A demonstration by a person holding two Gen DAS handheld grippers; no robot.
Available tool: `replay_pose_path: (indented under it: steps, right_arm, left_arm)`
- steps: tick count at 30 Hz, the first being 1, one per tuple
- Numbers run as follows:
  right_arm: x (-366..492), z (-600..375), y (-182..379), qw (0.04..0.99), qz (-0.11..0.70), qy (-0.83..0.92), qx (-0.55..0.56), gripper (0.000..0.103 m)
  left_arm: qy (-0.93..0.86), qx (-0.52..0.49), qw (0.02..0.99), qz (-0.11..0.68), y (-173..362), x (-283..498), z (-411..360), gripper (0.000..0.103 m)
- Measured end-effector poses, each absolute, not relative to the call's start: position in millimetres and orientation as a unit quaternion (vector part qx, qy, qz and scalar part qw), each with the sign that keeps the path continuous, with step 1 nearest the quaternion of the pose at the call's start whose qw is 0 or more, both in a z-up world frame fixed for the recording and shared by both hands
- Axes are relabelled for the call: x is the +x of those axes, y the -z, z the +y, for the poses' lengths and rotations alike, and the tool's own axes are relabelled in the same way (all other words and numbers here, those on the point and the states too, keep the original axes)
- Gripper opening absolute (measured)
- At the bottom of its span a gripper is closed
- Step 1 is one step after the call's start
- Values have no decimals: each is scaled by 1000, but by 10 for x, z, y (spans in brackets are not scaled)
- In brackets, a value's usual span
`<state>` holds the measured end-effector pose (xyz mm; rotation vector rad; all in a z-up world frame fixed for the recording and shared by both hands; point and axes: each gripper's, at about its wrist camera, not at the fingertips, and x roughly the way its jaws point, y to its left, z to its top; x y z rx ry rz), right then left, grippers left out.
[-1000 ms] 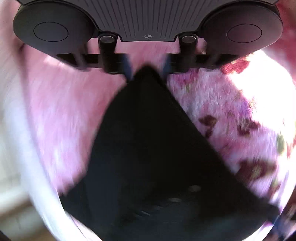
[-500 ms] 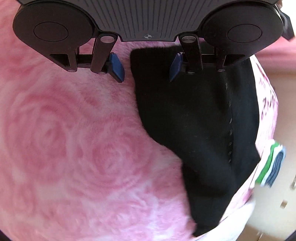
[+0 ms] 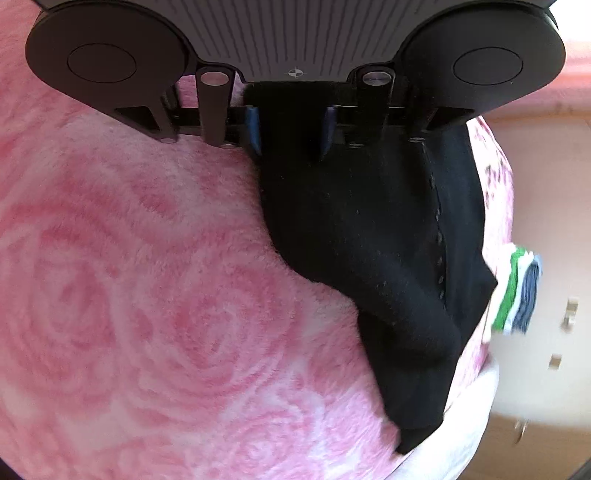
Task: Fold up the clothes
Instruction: 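Raise the garment high with both grippers and shake it out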
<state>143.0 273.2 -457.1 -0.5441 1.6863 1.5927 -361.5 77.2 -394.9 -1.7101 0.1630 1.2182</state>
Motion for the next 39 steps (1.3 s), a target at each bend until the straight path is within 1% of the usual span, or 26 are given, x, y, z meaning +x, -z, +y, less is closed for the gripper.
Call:
replay_pose_path:
  steps: [1,2,3,5,7,9,14,16,19,22,23,25,27,29,33,35,37,39]
  right_arm:
    - [1387,2727,4542,374,652,-622,-221,39]
    - [1341,2727,4511,376,646,-623,-231,25]
    - [1285,2745,4477,373,641,-625,-246,11]
    - [1237,2756,4299,352,650,-632,-233,11]
    - [1211,2764,4048,330,658,-645,-207,10]
    - [1197,2775,3781,309,665,-657,-177,10]
    - [1382,2954,2701,281,672,-685,-23,9]
    - [1390,3080,2179,256,648,-716,30,9]
    - [1349,3237,1225,225,575,-780,96,9]
    - [1395,3246,322,195,497,-829,167,9]
    - [1415,3209,82,192,474,-840,183,9]
    - [1402,3155,-293,206,443,-853,184,9]
    - [1369,3146,-514,230,446,-849,168,9]
    - [1376,3127,-593,236,469,-836,162,9]
    - [1486,2928,-698,213,472,-839,169,9]
    - [1537,2812,-779,200,455,-849,178,9]
    - [1542,2757,-816,197,440,-855,192,9]
    - [1498,2816,-767,222,445,-845,195,9]
  left_arm:
    - [-499,-702,502,75,3922,-3582,801,10]
    - [-496,-697,511,85,3883,-3552,824,7]
    - [-494,-693,518,89,3824,-3536,837,7]
    - [-493,-681,536,78,3614,-3545,849,7]
    - [-501,-659,558,59,3263,-3610,869,7]
    - [-517,-627,583,30,2770,-3749,915,7]
    - [-537,-509,669,-70,1271,-4159,1221,7]
    - [-532,-441,718,-87,587,-4208,1408,7]
    - [-517,-352,772,-112,-428,-4179,1602,7]
    - [-504,-268,807,-147,-1263,-4238,1514,7]
    - [-504,-252,811,-156,-1450,-4287,1455,8]
    - [-504,-259,807,-165,-1654,-4320,1440,8]
    - [-502,-290,798,-164,-1721,-4339,1520,7]
    - [-499,-296,799,-159,-1688,-4260,1535,7]
    - [-457,-315,810,-190,-1742,-4527,1309,7]
    - [-439,-321,814,-204,-1781,-4756,1196,7]
    - [-434,-325,815,-205,-1740,-4798,1322,7]
    - [-435,-347,807,-196,-1654,-4849,1513,7]
